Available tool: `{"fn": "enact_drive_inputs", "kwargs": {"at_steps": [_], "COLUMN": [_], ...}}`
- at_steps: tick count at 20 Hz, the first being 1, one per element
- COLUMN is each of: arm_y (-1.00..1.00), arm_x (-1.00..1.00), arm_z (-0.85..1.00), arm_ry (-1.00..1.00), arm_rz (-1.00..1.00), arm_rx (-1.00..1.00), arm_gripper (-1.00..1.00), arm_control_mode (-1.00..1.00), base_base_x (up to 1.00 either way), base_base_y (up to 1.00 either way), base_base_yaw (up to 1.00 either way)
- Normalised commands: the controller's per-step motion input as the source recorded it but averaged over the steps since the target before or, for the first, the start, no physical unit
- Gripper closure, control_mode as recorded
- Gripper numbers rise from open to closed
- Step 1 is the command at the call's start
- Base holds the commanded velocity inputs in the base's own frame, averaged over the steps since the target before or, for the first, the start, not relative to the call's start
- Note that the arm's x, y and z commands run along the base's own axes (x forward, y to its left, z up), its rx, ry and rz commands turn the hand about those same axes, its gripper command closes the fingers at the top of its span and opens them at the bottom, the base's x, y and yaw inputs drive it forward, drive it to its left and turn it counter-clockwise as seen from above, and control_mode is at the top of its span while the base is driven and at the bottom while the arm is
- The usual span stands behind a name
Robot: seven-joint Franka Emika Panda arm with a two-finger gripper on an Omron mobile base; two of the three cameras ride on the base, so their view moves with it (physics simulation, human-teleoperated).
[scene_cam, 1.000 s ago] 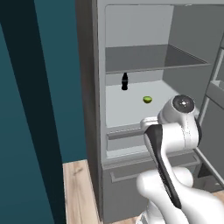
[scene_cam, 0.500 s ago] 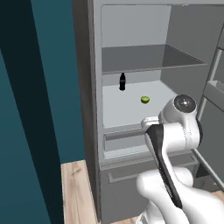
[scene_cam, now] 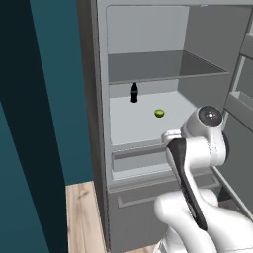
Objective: Pick the kiwi and tangerine from the fridge and place them on the plate next to the blender to make a fruit smoothie.
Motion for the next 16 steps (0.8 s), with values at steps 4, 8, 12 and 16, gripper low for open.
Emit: {"fn": "enact_drive_inputs", "kwargs": {"at_steps": [4, 8, 12, 16], "arm_y": [-0.22, -0.09, -0.31, -0.44], "arm_x": [0.62, 0.86, 0.92, 0.74], "arm_z": [0.13, 0.16, 0.01, -0.08], "arm_ry": [-0.12, -0.02, 0.01, 0.05], "arm_rz": [0.00, 0.00, 0.00, 0.00], "arm_rx": [0.00, 0.01, 0.01, 0.00], "arm_gripper": [-1.00, -1.00, -1.00, -1.00], "arm_control_mode": [-1.00, -1.00, -1.00, -1.00], "base_base_x": [0.00, 0.00, 0.00, 0.00], "base_base_y": [0.00, 0.00, 0.00, 0.00], "base_base_yaw": [0.00, 0.00, 0.00, 0.00]}}
